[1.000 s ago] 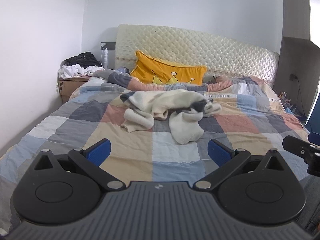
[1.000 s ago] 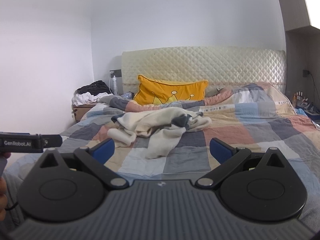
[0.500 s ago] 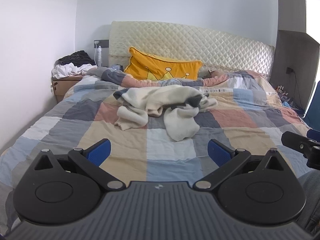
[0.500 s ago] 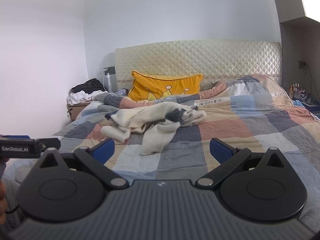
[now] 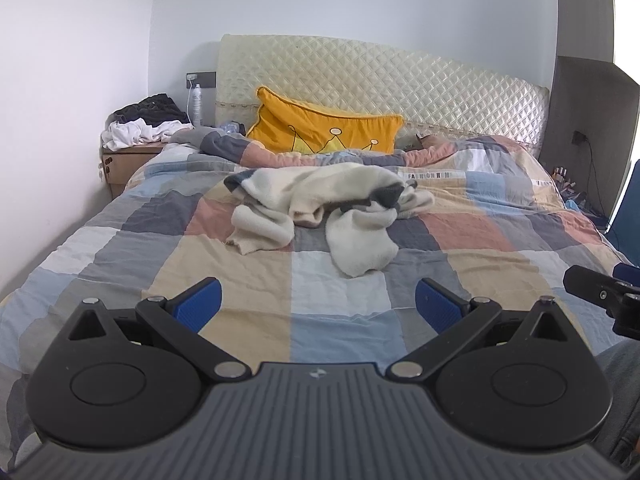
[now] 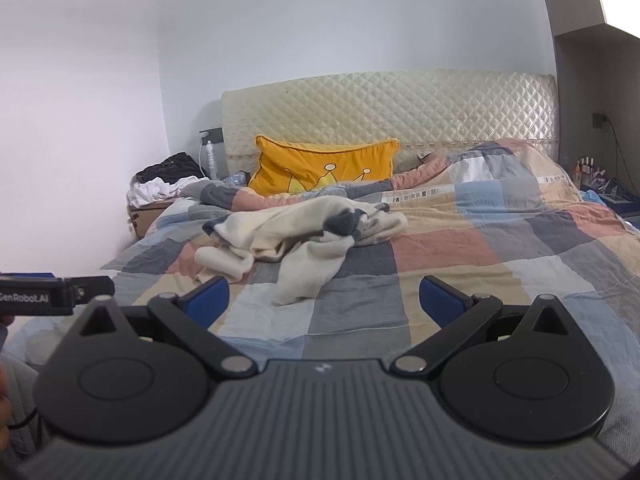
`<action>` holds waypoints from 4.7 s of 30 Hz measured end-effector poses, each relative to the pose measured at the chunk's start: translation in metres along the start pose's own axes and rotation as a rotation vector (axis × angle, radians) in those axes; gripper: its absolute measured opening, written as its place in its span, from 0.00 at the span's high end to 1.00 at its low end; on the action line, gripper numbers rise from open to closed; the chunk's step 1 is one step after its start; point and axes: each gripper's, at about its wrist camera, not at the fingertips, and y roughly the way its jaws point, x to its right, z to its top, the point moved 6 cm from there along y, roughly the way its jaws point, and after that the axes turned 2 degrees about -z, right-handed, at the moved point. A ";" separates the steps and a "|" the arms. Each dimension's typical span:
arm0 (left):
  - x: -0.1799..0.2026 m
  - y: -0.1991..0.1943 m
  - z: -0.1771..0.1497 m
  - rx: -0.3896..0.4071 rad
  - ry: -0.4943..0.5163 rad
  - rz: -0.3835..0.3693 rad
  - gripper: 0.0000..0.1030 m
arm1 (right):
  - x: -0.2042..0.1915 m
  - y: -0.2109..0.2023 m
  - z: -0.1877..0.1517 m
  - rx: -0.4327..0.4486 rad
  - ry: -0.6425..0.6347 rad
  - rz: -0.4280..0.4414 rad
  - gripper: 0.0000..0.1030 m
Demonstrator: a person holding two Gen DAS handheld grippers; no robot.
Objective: Fold large clothes
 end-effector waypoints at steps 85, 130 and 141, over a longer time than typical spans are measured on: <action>-0.170 0.522 0.018 -0.290 -0.579 -0.082 0.41 | -0.060 0.401 -0.085 -0.333 -0.274 0.189 0.48; -0.331 0.124 0.146 0.282 -0.634 0.193 0.84 | 0.198 0.169 0.111 0.040 -0.007 -0.392 0.79; -0.387 0.063 0.229 0.359 -0.616 0.260 0.84 | 0.263 0.125 0.239 0.154 0.006 -0.456 0.79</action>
